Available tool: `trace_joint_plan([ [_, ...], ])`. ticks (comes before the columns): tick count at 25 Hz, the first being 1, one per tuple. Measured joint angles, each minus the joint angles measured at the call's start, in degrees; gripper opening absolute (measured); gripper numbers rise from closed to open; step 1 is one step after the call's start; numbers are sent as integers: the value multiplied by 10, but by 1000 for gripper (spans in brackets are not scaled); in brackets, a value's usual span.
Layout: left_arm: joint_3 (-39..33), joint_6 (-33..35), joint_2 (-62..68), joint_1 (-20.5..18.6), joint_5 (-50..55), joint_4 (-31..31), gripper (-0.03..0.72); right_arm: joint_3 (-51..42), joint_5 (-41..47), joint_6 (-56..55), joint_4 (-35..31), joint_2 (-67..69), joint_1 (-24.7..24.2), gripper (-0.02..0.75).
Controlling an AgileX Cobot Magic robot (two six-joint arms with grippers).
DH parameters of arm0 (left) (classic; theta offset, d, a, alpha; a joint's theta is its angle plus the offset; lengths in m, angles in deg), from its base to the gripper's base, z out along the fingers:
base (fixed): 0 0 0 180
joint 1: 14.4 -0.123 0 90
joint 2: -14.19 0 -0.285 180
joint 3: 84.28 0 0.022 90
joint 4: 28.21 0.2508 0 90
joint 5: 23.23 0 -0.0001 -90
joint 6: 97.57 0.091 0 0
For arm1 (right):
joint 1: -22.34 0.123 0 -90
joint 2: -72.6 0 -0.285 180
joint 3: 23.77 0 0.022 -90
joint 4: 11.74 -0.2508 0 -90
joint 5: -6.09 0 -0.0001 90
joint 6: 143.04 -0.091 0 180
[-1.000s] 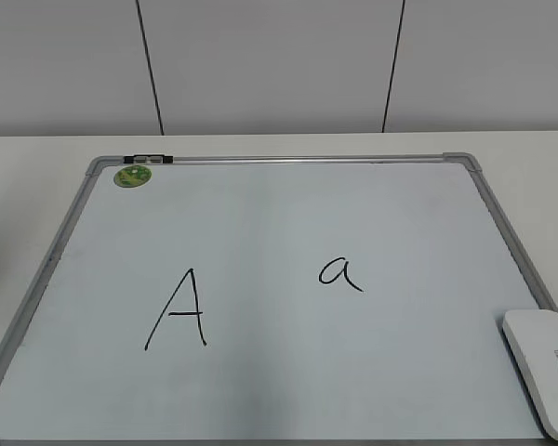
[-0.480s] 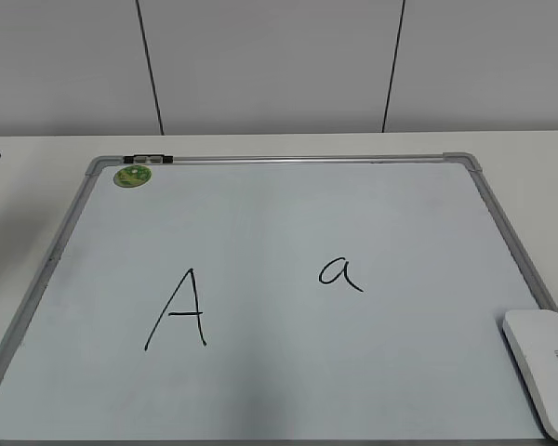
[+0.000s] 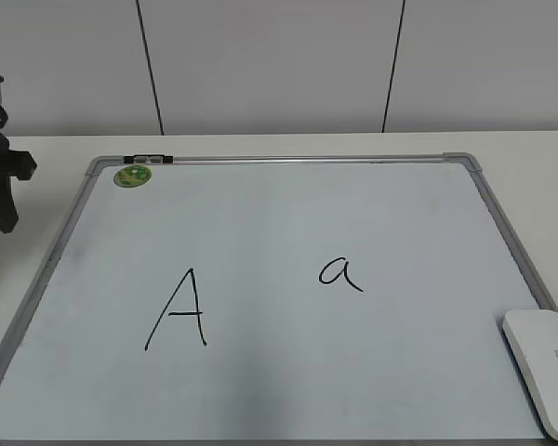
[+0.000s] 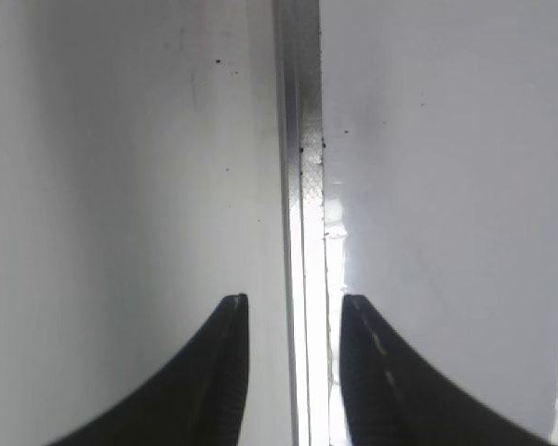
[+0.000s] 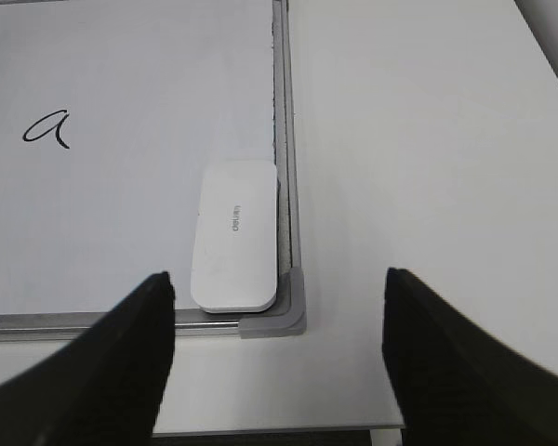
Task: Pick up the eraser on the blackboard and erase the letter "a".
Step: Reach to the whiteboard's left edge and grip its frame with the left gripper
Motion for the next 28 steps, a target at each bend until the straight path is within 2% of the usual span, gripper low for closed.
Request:
trace_joint_plan([
  [8,28,0,72,0,-8,0,242,0,0,0,0,0,0,519],
  [28,32,0,154,0,-41,0,243,0,0,0,0,0,0,519],
])
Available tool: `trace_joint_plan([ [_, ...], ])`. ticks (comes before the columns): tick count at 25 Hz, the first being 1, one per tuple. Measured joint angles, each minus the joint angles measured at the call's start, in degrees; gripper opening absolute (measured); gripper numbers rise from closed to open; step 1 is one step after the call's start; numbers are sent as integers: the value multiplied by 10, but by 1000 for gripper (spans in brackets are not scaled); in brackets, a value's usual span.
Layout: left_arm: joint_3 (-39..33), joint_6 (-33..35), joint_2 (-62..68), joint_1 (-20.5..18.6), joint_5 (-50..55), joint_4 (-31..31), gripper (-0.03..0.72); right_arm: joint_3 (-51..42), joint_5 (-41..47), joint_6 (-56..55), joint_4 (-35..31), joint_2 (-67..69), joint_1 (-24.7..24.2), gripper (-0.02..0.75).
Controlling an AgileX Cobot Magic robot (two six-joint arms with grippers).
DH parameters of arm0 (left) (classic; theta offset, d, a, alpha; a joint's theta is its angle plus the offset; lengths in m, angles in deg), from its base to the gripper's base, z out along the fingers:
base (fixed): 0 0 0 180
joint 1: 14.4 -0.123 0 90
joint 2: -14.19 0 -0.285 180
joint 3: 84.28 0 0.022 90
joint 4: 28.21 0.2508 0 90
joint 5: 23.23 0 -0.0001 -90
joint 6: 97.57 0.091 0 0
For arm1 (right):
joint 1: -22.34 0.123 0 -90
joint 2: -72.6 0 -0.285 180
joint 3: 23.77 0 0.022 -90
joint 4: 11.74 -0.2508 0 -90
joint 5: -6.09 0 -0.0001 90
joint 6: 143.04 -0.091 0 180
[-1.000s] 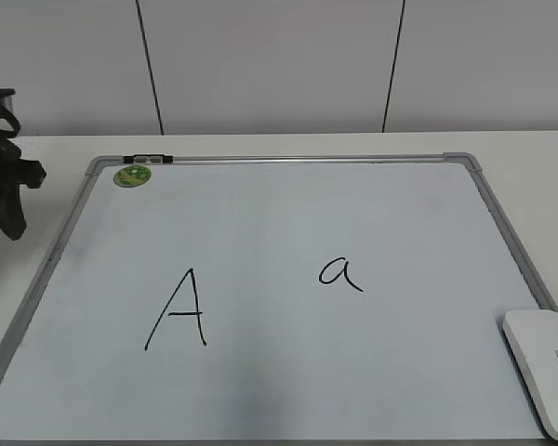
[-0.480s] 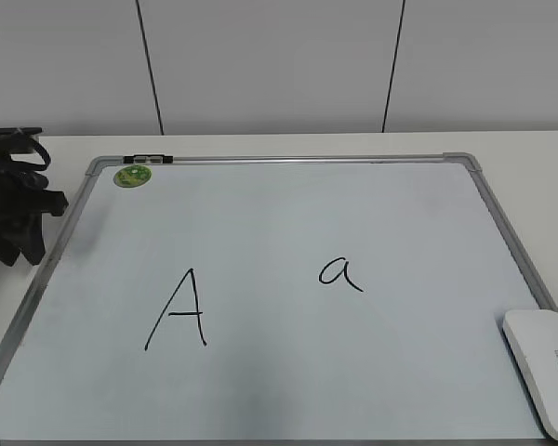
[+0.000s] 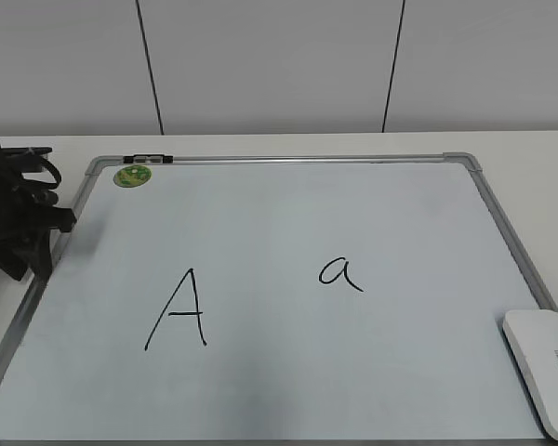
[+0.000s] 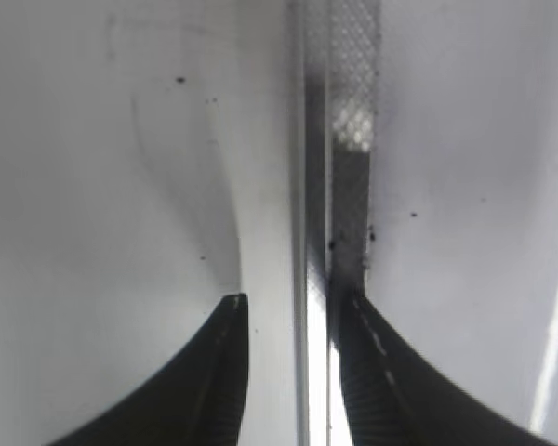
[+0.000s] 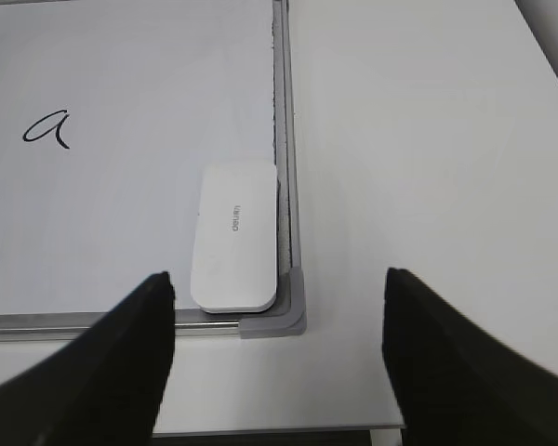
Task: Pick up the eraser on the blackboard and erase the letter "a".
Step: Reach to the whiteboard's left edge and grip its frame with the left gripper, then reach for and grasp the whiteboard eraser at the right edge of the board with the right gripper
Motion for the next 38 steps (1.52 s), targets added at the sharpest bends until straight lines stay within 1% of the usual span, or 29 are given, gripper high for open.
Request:
trace_joint_plan([
  [9,4,0,6,0,-1,-1,237,0,0,0,0,0,0,519],
  [11,4,0,6,0,-1,-5,200,0,0,0,0,0,0,519],
  [15,4,0,6,0,0,-11,83,0,0,0,0,0,0,519],
  [16,4,0,6,0,0,-11,67,0,0,0,0,0,0,519],
  [19,4,0,6,0,0,-11,44,0,0,0,0,0,0,519],
  [24,4,-1,6,0,0,-13,43,0,0,0,-10,7,0,519],
  [27,4,-1,6,0,0,-13,43,11,-1,0,-11,68,0,519],
  [30,4,-1,6,0,0,-13,43,30,-5,0,-11,161,1,519],
  [35,4,-1,6,0,0,-13,44,68,-11,0,-13,295,24,519],
  [38,4,-1,6,0,0,-13,46,85,-2,0,-30,373,33,519],
])
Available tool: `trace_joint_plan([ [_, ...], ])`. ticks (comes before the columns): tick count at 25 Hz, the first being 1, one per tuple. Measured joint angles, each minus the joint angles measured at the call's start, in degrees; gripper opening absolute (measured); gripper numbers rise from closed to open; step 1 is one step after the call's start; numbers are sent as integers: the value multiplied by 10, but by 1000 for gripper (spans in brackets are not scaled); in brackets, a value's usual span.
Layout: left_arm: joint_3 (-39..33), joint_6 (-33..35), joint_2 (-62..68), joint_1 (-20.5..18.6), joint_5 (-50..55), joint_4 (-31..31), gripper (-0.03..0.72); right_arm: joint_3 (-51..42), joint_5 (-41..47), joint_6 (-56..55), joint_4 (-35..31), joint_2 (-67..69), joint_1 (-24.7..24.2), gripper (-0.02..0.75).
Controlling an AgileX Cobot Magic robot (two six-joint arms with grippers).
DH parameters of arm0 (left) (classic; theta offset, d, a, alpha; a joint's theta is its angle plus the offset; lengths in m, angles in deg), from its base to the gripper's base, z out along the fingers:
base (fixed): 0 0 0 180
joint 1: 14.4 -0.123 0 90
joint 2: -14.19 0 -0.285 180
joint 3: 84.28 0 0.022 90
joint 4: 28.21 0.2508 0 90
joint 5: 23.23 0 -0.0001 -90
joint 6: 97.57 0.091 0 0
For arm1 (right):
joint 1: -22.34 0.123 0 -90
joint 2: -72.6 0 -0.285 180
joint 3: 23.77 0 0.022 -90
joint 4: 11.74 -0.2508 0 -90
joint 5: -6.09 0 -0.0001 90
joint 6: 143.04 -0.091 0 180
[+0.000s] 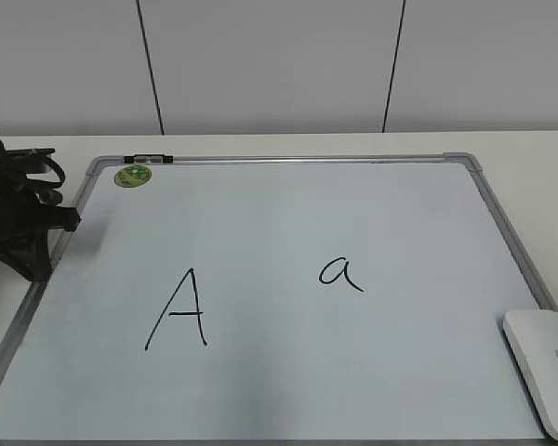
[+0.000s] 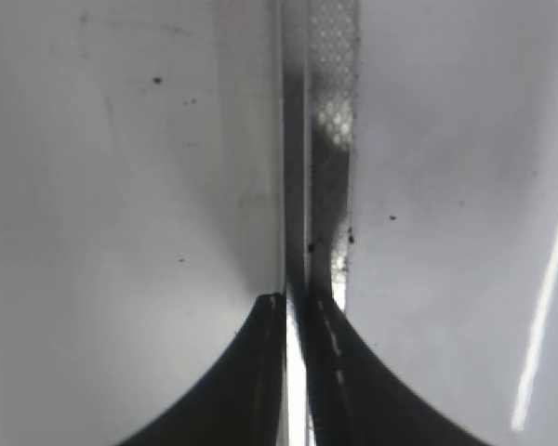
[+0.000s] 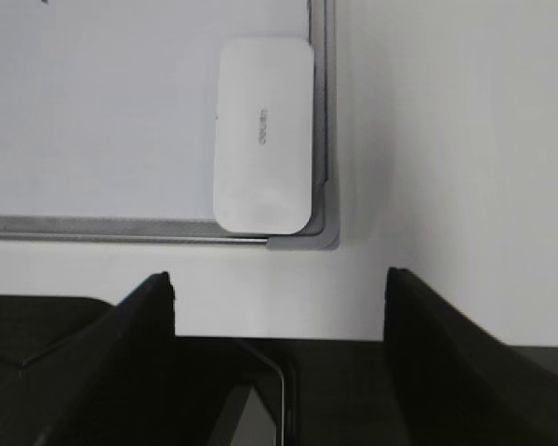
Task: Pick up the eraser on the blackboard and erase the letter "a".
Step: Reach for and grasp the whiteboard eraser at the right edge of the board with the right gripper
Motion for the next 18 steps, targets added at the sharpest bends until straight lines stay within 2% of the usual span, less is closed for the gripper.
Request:
trace_joint_plan([
  [4,0,0,0,0,0,-1,49,12,5,0,-27,100,2,533],
  [10,0,0,0,0,0,-8,53,19,-27,14,-29,206,2,657],
  [18,0,0,0,0,0,-10,55,38,-94,14,-29,325,2,671],
])
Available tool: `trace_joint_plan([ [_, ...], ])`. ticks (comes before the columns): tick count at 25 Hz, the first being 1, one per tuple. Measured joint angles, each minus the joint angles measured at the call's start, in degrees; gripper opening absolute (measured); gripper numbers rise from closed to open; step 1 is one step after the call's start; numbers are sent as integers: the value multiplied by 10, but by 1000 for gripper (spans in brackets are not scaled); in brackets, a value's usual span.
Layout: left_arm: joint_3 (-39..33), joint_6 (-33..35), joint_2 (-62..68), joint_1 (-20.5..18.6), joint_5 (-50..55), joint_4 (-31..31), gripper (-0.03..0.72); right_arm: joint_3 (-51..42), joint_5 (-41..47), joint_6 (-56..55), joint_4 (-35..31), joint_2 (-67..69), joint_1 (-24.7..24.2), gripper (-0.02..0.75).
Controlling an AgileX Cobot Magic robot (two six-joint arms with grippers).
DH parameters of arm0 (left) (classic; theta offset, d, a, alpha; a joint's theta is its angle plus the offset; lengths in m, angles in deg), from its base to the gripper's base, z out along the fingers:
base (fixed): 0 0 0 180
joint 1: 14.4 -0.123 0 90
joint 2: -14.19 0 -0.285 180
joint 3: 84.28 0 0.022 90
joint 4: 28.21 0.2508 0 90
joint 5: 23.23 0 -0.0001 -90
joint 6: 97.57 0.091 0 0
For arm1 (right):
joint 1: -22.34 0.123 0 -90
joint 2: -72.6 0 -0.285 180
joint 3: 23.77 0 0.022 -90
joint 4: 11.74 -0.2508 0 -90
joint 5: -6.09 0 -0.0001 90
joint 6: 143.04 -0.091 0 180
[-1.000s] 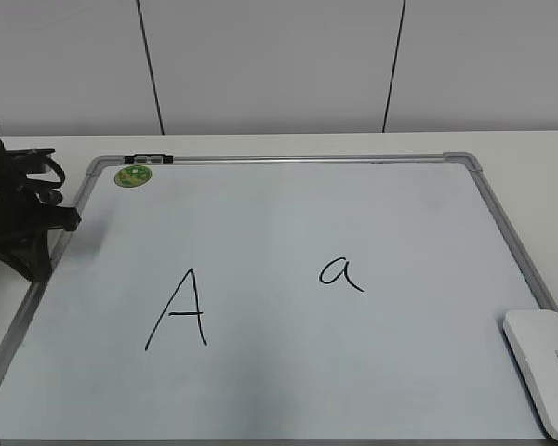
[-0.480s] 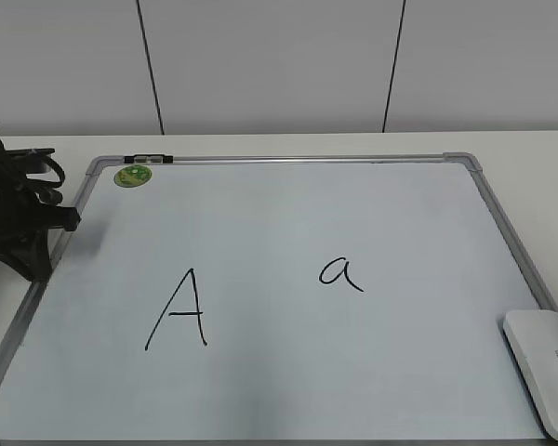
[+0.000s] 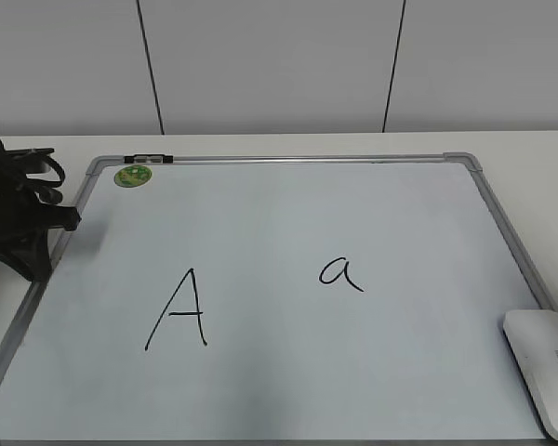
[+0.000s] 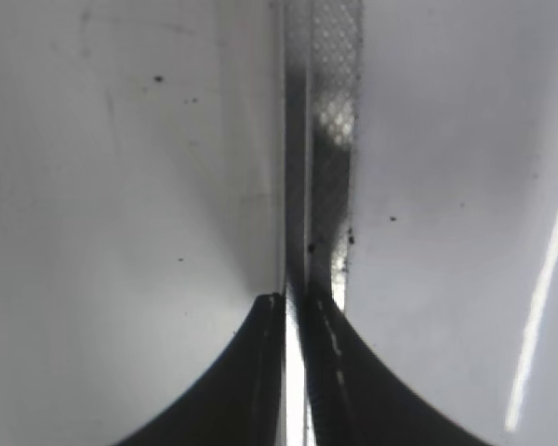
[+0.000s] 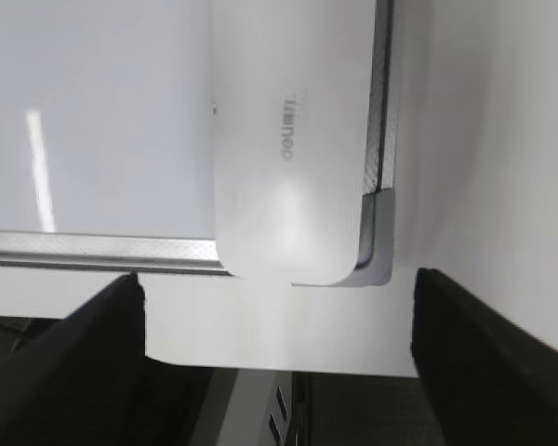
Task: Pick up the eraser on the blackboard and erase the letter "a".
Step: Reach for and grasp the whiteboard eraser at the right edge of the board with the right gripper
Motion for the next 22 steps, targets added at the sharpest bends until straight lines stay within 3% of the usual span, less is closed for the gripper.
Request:
trace_joint_plan([
  [22,0,0,0,0,0,-4,64,30,-102,-39,12,196,24,659],
])
